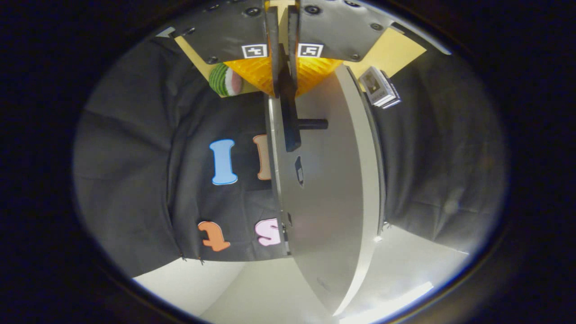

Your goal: Open the shoe cabinet door, grab the shoes and put them into the shoe cabinet, then close the shoe cabinet door.

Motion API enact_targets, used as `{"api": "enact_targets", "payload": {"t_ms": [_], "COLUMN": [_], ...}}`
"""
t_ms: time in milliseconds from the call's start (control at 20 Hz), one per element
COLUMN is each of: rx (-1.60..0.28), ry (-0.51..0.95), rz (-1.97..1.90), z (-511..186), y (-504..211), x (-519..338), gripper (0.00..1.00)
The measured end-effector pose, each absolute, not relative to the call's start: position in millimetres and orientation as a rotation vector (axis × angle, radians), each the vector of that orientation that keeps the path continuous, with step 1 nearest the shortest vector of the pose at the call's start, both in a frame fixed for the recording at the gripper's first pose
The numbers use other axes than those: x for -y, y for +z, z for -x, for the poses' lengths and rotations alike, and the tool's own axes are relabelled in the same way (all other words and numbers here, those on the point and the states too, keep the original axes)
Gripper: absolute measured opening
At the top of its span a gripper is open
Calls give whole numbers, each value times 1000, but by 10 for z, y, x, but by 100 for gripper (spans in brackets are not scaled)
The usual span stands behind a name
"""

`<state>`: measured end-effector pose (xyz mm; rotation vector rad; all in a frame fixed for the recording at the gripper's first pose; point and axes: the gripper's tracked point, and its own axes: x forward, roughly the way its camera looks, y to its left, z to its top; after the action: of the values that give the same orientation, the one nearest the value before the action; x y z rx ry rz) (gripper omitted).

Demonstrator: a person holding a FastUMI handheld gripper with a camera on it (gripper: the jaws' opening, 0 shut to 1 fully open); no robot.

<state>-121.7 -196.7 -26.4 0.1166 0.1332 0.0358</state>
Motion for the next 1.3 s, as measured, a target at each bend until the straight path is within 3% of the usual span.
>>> {"api": "enact_targets", "payload": {"t_ms": [150,650,1000,1300], "rx": [-132,-128,-106,-47], "ry": [34,38,19,-76], "rz": [-115,-80,-59,-40], "z": [1204,1156,1262,1676], "y": [-273,-285,-251,-130], "x": [2120,2430,2469,2568], "gripper": [6,5,6,13]}}
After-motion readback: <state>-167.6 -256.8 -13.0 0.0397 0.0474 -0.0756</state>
